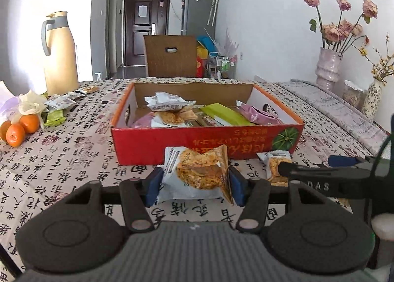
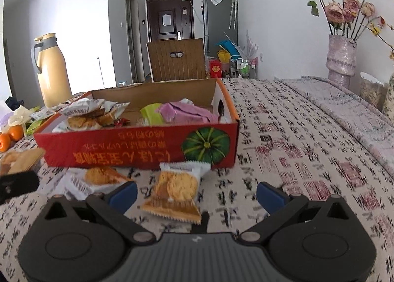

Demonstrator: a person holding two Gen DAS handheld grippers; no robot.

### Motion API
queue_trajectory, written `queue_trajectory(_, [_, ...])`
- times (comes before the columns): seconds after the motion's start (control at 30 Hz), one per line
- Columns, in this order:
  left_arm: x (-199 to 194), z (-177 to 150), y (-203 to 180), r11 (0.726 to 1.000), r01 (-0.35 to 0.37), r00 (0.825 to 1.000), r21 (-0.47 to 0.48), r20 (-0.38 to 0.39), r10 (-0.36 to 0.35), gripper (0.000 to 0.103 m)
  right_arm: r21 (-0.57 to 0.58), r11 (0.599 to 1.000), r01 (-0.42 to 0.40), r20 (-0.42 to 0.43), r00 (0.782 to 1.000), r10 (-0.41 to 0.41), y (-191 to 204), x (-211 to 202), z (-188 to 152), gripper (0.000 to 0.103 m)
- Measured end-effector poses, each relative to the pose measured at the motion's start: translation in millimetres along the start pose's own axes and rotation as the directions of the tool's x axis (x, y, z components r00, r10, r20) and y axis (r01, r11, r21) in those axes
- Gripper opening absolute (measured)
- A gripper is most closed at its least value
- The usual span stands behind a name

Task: Organize snacks
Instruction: 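Grasp a cookie packet with the right gripper while the left grasps a white crisp packet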

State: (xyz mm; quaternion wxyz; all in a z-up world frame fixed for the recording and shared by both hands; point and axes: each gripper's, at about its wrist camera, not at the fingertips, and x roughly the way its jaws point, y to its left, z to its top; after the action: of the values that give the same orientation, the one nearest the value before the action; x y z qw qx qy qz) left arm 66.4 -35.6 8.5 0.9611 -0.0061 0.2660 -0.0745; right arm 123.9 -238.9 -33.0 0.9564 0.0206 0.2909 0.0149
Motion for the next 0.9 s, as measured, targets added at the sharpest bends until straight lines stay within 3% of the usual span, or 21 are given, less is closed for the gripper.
queue_trajectory(0.3, [5, 3, 14, 0.999, -0.037, 0.999, -0.026, 0.001, 0.037, 0.057, -0.015, 1.000, 0.020, -0.048, 0.999, -0.020, 13, 31, 16, 0.103])
queue_trajectory(0.9, [21, 3, 25, 0.997, -0.053, 0.998, -0.053, -0.023, 0.052, 0.057, 0.002, 0.999, 0.053, -0.133, 0.990, -0.052, 12, 62, 7, 0.103])
